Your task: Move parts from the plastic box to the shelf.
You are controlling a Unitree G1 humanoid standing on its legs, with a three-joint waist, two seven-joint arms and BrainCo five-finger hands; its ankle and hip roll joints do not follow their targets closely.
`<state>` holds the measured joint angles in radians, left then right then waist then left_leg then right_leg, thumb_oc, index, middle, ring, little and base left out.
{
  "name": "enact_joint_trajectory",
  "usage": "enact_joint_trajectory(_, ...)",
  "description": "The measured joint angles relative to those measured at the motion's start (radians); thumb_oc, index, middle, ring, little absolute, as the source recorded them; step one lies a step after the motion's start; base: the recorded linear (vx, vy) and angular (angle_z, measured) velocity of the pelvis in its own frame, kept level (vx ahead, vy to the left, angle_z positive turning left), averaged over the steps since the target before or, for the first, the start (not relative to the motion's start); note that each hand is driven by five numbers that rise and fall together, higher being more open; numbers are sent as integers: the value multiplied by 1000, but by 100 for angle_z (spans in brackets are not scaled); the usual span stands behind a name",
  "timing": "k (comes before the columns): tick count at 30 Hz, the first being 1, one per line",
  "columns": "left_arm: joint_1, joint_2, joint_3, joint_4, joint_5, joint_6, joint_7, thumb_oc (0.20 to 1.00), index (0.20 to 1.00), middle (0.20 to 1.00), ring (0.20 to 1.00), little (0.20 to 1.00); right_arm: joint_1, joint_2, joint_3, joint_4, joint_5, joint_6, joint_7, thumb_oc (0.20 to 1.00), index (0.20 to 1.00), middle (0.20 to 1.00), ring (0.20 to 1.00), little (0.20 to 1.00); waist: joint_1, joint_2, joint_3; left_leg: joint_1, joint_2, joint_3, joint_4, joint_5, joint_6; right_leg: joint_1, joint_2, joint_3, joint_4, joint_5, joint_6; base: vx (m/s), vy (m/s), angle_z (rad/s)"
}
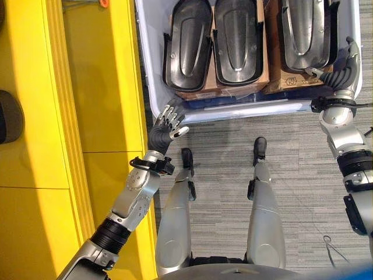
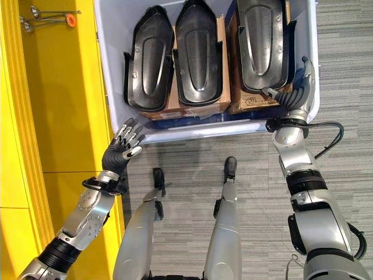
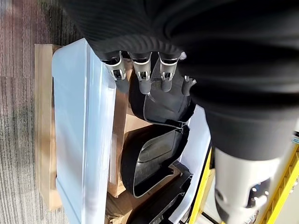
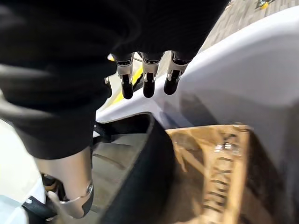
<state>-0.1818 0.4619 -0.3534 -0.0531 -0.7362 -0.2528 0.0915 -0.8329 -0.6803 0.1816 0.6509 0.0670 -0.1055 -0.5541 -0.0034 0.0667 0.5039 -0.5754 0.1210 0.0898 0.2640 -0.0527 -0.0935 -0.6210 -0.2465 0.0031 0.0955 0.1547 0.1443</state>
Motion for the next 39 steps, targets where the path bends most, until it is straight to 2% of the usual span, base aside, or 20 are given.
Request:
enact_joint_trajectory(10, -2, 1, -8, 0, -1, -2, 1, 1000, 1000, 1000, 1000, 1000, -77, -6, 36, 43, 32, -1, 1, 1000, 1000, 1000, 1000, 1000, 11, 0, 0, -37, 0, -11, 2, 4, 1, -29, 1, -3, 0, 2, -1, 4, -2, 1)
enact_joint_trajectory(18, -1, 24, -11, 0, -30, -3, 1, 1000, 1000, 1000, 1000, 1000, -106, -7, 40, 47, 120, -23, 13, 1000, 1000, 1000, 1000, 1000, 16, -2, 1, -38, 0, -21, 12, 5, 2, -24, 1, -8, 9, 2, -1, 17, -2, 2)
enact_joint_trajectory(26, -1, 30, -19, -1, -30, -3, 1, 1000, 1000, 1000, 1000, 1000, -255, -11, 100, 254, 183, -32, 21, 1000, 1000, 1000, 1000, 1000, 23, -2, 1, -71, -2, -41, 18, 7, 1, -41, 0, -22, 9, 2, -2, 33, -2, 5)
enact_joint_trajectory(31, -1, 33, -21, -1, -31, -3, 1, 1000, 1000, 1000, 1000, 1000, -309, -13, 118, 296, 198, -33, 22, 1000, 1000, 1000, 1000, 1000, 28, -2, 1, -72, -2, -42, 18, 7, 1, -42, 1, -23, 9, 2, -1, 21, -11, 0)
enact_joint_trajectory(36, -2, 35, -20, -2, -38, -21, 1, 1000, 1000, 1000, 1000, 1000, -378, -30, 196, 468, 225, -34, 43, 1000, 1000, 1000, 1000, 1000, 30, -2, 1, -92, -1, -48, 18, 11, 0, -57, 1, -29, 9, 2, -2, 15, -3, 2)
enact_joint_trajectory(39, -2, 35, -35, -2, -38, -21, 1, 1000, 1000, 1000, 1000, 1000, -392, -39, 207, 528, 237, -33, 50, 1000, 1000, 1000, 1000, 1000, 46, -2, 1, -93, -1, -50, 18, 11, 0, -57, 1, -32, 9, 2, -2, 0, 0, 0)
